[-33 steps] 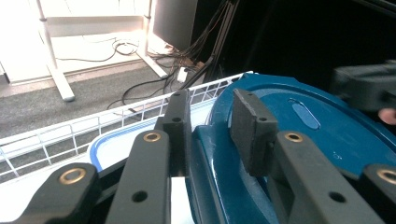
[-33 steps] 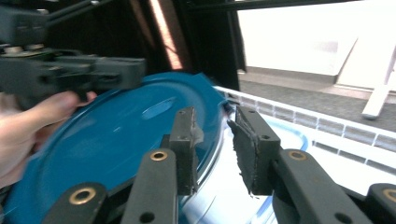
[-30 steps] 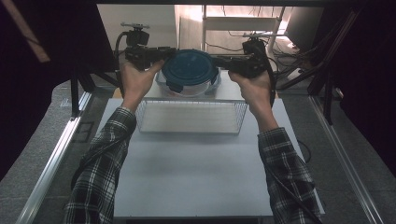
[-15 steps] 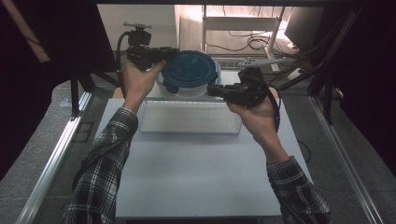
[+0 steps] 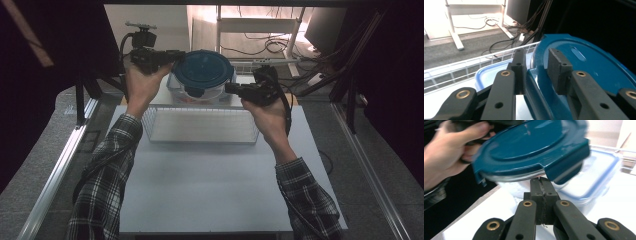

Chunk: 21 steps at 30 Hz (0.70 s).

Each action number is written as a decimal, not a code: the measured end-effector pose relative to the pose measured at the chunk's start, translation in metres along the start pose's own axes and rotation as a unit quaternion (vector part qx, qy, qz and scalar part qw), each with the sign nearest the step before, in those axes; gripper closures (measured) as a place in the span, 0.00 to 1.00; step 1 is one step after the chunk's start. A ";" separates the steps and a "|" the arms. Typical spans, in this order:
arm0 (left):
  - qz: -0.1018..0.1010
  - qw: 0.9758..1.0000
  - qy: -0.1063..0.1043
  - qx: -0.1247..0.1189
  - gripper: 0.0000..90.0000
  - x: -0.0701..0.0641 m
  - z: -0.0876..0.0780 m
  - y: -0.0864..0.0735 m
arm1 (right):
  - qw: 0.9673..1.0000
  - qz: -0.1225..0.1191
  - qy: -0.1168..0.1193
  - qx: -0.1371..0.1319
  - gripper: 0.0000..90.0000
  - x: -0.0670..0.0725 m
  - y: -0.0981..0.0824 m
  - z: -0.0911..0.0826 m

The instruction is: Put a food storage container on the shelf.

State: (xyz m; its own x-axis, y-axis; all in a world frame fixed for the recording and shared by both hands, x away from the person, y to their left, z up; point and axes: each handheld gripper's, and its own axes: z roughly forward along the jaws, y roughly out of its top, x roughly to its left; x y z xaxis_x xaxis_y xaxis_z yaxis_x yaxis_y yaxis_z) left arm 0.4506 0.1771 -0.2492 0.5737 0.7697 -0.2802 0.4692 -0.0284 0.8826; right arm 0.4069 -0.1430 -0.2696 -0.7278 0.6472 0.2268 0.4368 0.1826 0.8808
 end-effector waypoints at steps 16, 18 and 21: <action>0.035 0.999 0.009 -0.002 0.96 -0.006 -0.038 -0.039 | 0.999 0.017 -0.039 -0.007 0.99 -0.017 0.012 0.013; 0.023 1.000 0.005 -0.005 0.96 -0.002 -0.035 -0.037 | 0.999 0.007 -0.054 -0.006 0.99 -0.015 0.012 0.016; 0.020 1.000 0.013 0.004 0.96 0.003 -0.029 -0.033 | 0.999 0.011 -0.052 -0.006 0.99 -0.017 0.013 0.016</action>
State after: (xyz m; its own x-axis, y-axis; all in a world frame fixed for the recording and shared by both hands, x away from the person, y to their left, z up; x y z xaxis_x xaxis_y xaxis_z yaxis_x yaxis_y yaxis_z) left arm 0.4177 0.1988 -0.2687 0.5748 0.7838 -0.2350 0.4516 -0.0644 0.8899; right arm 0.4334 -0.1394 -0.2684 -0.6588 0.7249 0.2012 0.4452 0.1601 0.8810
